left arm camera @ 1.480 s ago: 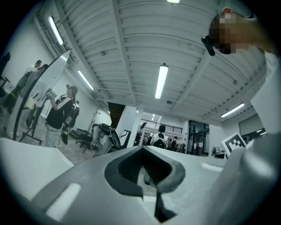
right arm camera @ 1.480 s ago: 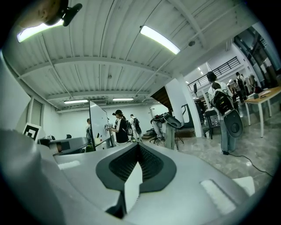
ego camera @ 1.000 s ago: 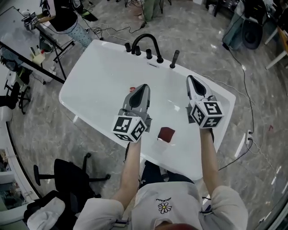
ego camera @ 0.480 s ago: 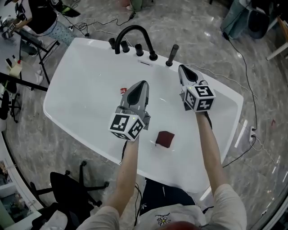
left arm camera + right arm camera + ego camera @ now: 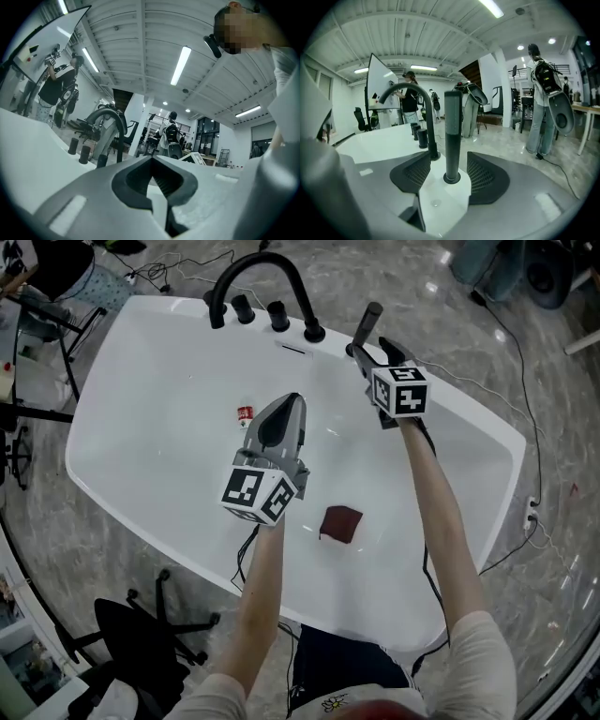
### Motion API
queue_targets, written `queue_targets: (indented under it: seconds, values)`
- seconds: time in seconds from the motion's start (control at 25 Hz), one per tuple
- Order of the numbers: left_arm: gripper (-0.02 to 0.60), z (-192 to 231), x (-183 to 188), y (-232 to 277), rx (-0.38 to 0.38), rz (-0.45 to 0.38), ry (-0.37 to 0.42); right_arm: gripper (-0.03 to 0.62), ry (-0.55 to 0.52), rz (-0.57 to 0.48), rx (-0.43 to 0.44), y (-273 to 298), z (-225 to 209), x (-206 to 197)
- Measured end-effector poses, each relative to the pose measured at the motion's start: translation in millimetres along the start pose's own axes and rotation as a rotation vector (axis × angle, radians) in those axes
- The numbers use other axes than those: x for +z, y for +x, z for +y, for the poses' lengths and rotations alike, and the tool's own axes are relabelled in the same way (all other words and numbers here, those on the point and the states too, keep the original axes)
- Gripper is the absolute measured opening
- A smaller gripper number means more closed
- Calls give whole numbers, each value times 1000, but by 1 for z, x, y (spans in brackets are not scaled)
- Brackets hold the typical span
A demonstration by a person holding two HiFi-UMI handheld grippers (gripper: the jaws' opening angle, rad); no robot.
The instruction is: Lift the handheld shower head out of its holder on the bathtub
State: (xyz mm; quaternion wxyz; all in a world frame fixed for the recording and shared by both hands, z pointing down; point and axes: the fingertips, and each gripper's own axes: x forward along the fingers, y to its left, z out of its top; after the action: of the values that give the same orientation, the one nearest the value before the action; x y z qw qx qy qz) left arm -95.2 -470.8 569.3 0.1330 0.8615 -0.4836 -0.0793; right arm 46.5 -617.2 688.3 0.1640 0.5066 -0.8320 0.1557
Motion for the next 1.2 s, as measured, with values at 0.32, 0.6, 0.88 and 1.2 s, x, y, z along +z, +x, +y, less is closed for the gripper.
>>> queue_targets:
  seconds: [0.32, 0.6, 0.88, 1.2]
  values:
    - [0, 18, -34, -4, 7, 3, -30, 226, -48, 74, -64, 61, -12, -27]
    - [0, 43, -50, -21, 48, 31, -46, 156, -56, 2, -122, 72, -11, -28]
    - [0, 44, -64, -33, 43, 51, -65, 156, -61, 7, -129, 76, -10, -30]
    - [0, 52, -24, -47, 37, 40, -12, 153, -84, 52, -185, 67, -7, -5]
